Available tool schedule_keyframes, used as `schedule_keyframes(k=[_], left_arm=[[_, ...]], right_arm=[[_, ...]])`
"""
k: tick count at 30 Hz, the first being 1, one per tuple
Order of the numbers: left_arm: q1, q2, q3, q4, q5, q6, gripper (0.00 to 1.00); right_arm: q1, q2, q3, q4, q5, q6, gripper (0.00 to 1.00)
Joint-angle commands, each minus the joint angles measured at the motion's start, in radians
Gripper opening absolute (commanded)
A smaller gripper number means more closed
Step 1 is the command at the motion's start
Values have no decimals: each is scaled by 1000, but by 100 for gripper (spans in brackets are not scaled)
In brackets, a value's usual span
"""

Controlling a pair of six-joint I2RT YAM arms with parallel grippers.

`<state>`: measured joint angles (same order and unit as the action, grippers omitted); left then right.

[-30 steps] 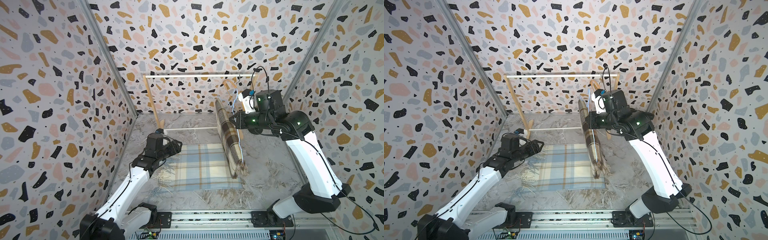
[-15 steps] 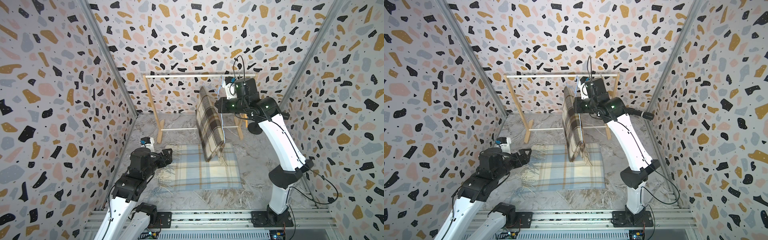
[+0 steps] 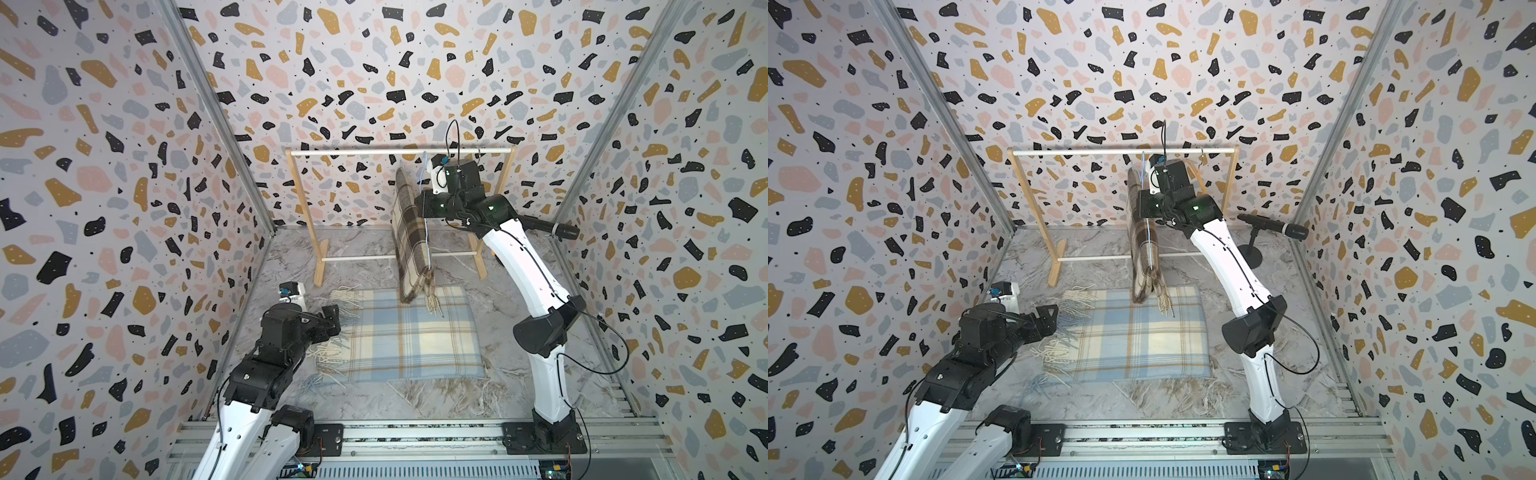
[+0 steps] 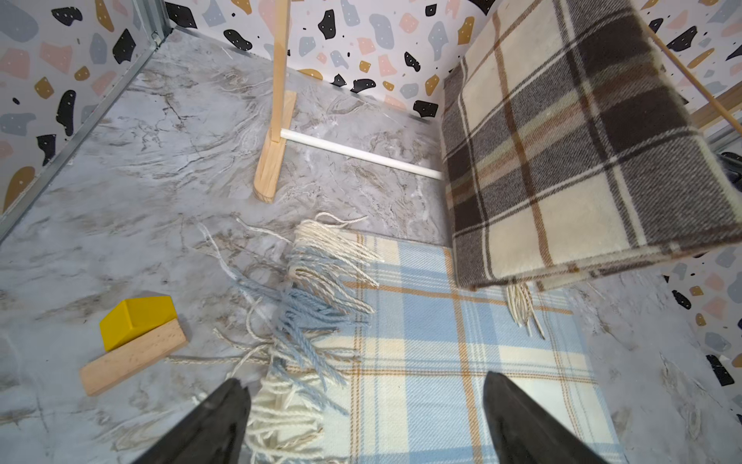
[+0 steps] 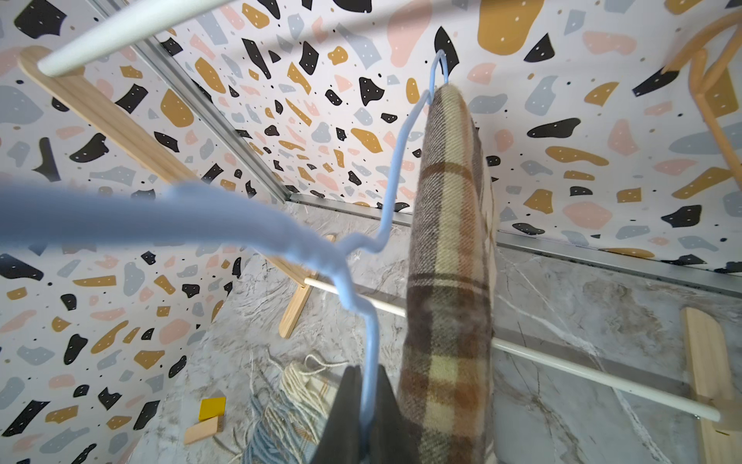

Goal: Hang the scarf on the hanger
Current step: Place the hanger at the clothesline.

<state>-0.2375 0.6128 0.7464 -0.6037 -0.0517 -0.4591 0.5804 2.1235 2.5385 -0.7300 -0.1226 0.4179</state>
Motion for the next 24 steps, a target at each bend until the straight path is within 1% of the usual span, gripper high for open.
schedule_keyframes(k=[1,6,8,13,17,24], left_arm=[[4,11,-9,42,-17,38,94],[3,35,-6,50,-8,55,95],[3,43,-7,54,-5,59,95],[3,60,-9,56,0,66,95],[3,79,-10,56,4,67,95],[3,93,-10,59,2,67,95]], right_arm=[[-11,-31,48,210,8,-28,0],[-31,-1,48,289,26,-32,0],[-41,14,48,317,30,-13,0],[-65,57,51,403,2,27,0],[-73,86,62,466,13,23,0],[-97,120,69,442,27,52,0]])
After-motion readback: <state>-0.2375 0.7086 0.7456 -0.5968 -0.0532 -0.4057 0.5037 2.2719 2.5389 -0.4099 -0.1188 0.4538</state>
